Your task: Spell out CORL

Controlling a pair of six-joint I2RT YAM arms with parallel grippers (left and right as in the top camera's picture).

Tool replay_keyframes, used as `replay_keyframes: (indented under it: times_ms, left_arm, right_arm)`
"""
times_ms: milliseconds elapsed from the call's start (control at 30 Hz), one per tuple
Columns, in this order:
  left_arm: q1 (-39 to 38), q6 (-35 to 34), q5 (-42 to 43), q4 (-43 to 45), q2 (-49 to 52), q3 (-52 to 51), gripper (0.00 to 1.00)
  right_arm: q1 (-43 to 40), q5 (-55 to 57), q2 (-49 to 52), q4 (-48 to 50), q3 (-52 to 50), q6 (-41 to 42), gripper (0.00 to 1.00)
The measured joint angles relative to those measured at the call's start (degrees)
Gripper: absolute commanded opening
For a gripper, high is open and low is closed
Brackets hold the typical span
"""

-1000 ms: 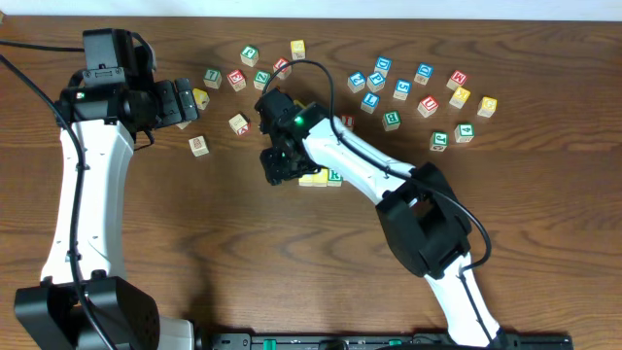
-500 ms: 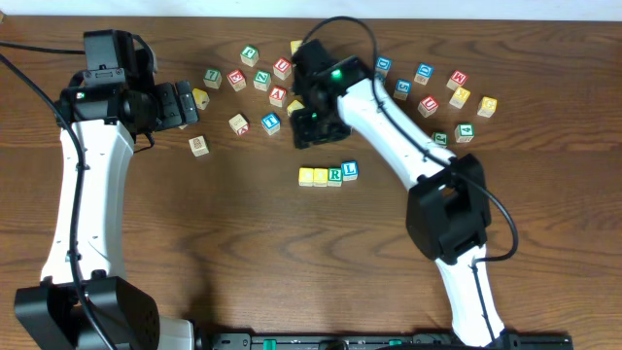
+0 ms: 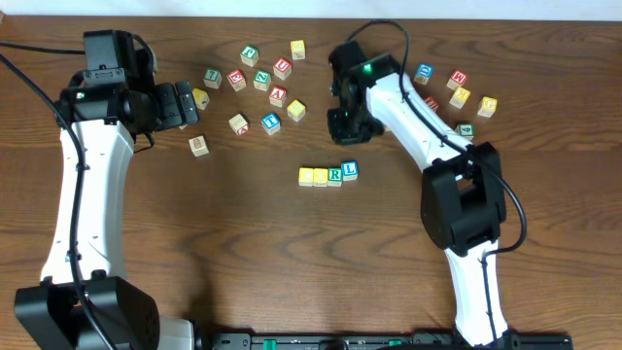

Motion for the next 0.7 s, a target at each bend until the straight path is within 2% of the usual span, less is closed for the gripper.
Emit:
replay_keyframes:
  times_ms: [200,700]
  left_arm:
    - [0.0,0.0,0.0,0.0,0.0,0.0,0.99]
    - [0.0,0.0,0.0,0.0,0.0,0.0,0.99]
  right_arm:
    - [0.2,0.1,0.0,1.1,-3.3,0.6,0.09]
    - [0.3,0.1,0.0,-1.7,-3.5,1.2,0.08]
